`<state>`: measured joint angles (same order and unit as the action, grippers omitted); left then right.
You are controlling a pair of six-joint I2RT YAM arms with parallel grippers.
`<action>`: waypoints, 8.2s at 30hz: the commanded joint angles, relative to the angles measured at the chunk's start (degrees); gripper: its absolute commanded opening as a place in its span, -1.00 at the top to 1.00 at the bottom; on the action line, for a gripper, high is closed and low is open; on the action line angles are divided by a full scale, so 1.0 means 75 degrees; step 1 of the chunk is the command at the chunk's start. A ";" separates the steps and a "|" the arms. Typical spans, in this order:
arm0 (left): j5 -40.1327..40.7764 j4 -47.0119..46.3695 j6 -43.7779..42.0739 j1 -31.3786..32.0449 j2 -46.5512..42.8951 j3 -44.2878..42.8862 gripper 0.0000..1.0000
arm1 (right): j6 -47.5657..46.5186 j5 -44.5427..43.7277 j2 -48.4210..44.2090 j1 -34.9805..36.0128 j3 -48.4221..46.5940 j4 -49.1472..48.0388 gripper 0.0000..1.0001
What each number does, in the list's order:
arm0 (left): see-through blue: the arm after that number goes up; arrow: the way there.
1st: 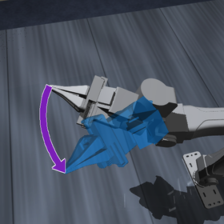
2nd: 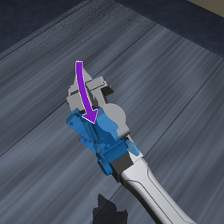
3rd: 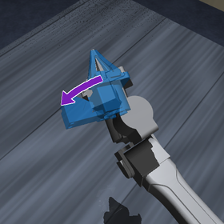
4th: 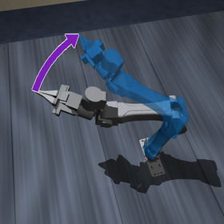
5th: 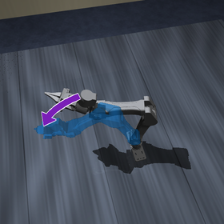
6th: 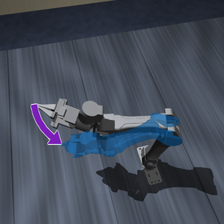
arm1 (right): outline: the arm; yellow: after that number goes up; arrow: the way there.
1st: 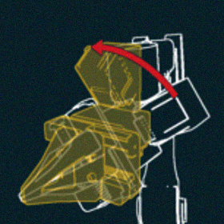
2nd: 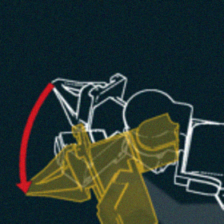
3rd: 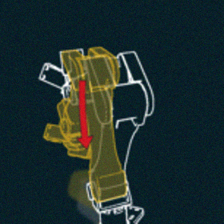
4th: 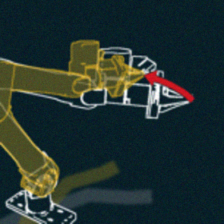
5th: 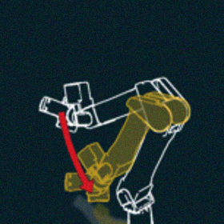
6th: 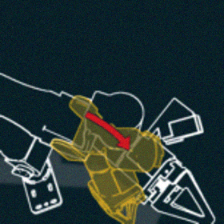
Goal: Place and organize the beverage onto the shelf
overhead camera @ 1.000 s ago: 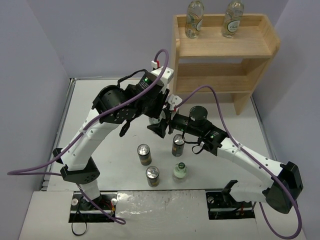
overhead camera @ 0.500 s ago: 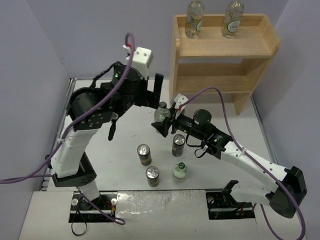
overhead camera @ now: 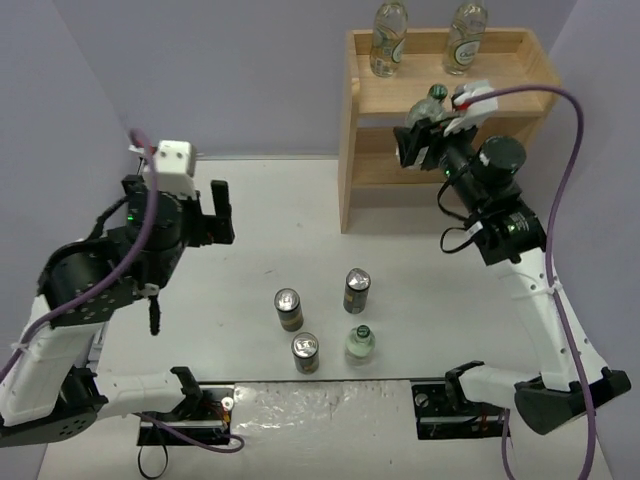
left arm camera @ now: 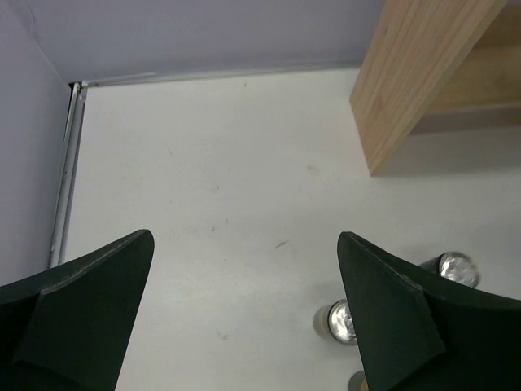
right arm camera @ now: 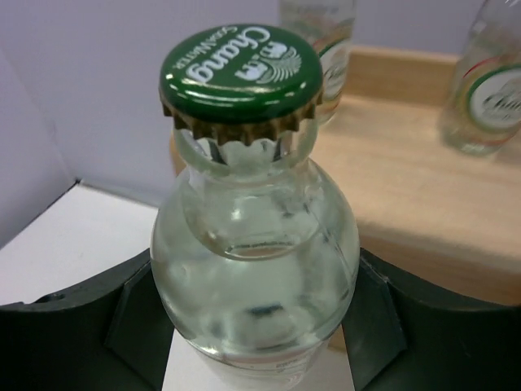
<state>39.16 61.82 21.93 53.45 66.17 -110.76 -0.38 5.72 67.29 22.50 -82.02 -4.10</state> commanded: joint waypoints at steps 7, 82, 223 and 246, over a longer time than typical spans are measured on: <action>-0.0393 -0.0884 0.0064 -0.0528 -0.0876 0.3692 -0.88 | -0.0101 0.1509 0.1832 -0.2142 -0.3509 -0.0309 1.00; -0.1974 -0.1622 -0.0452 -0.1900 -0.1628 0.5698 -0.88 | 0.0051 0.2753 0.3159 -0.3856 -0.3843 0.0160 -1.00; -0.2971 0.1601 -0.0311 0.0244 0.4056 -0.5904 0.95 | 0.0190 0.4053 0.1411 0.3504 0.2182 -0.4703 -0.36; -0.2071 0.0781 -0.0464 -0.0295 0.3857 -0.6442 -0.88 | 0.0263 0.4162 0.0908 0.3317 0.1773 -0.5047 1.00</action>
<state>20.29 72.29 18.31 52.05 96.77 -155.24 3.55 39.05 78.85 47.94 -63.57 -35.31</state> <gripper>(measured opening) 0.956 0.632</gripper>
